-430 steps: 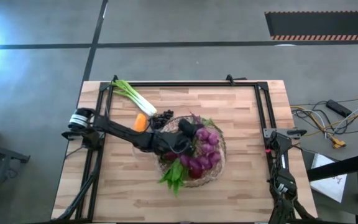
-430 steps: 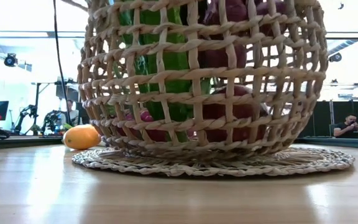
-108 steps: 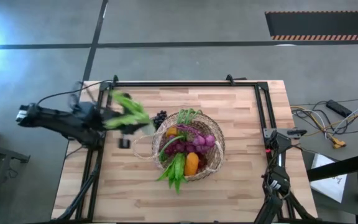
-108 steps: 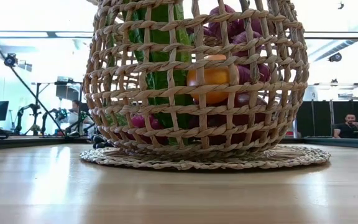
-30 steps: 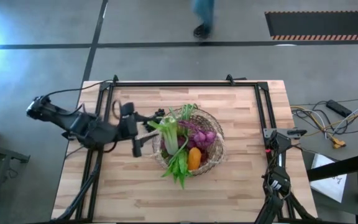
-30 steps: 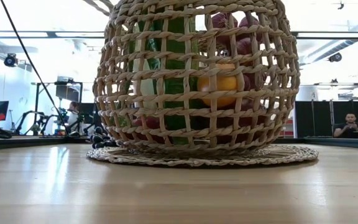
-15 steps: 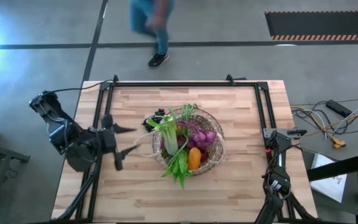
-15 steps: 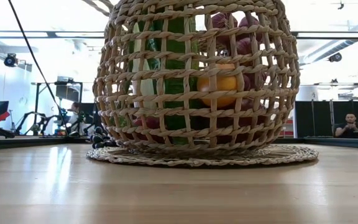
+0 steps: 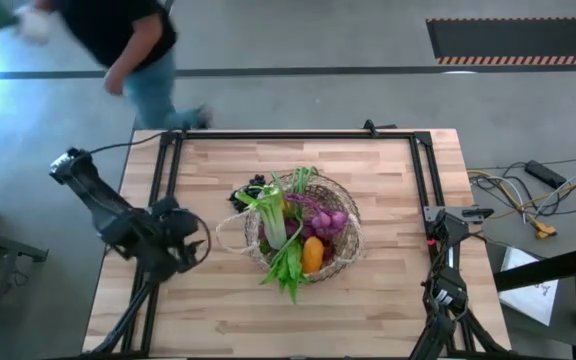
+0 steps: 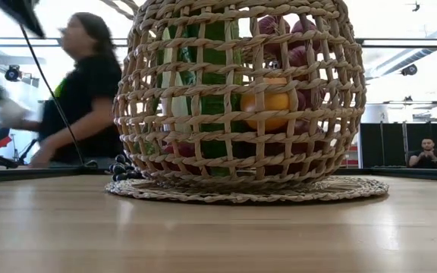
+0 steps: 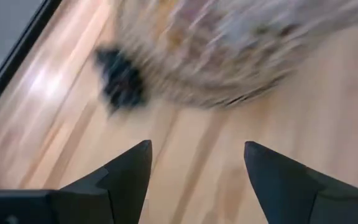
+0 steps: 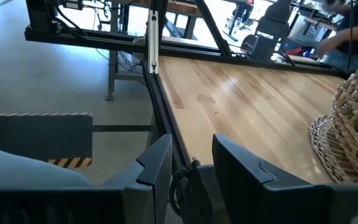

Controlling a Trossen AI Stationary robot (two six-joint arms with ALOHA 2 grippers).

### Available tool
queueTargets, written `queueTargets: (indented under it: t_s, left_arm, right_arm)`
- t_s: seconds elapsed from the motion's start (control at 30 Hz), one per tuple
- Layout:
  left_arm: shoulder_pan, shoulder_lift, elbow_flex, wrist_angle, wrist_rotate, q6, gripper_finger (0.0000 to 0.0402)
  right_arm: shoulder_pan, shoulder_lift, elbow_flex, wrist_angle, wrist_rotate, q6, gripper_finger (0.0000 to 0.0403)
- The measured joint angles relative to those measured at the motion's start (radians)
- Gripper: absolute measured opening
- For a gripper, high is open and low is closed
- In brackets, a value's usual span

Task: Build produce basket
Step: Put the grapes into the basket

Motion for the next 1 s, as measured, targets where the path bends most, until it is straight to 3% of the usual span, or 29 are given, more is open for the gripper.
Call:
queueTargets:
  t_s: [0.13,0.33,0.47,0.73,0.9,1.0]
  left_arm:
    - [0.069,0.004,-0.155,0.012,0.058,-0.133,0.024]
    - [0.273,-0.04,-0.383,0.155,0.108,-0.058,0.024]
    - [0.458,-0.086,-0.49,0.317,0.112,0.135,0.024]
    - [0.822,-0.11,-0.655,0.72,0.294,0.699,0.024]
    - [0.908,-0.061,-0.694,0.862,0.298,0.96,0.0231]
    - [0.924,-0.017,-0.696,0.899,0.302,1.041,0.0212]
  right_arm:
    - [0.0,0.0,-0.001,0.001,0.0,0.0,0.0109]
    - [0.0,0.0,-0.001,0.001,0.0,-0.001,0.0109]
    - [0.0,0.0,-0.001,0.0,0.0,-0.008,0.0109]
    - [0.0,0.0,-0.001,0.001,0.0,-0.007,0.0109]
    - [0.0,0.0,-0.001,0.001,0.0,-0.007,0.0109]
    - [0.0,0.0,-0.001,0.001,0.0,-0.007,0.0109]
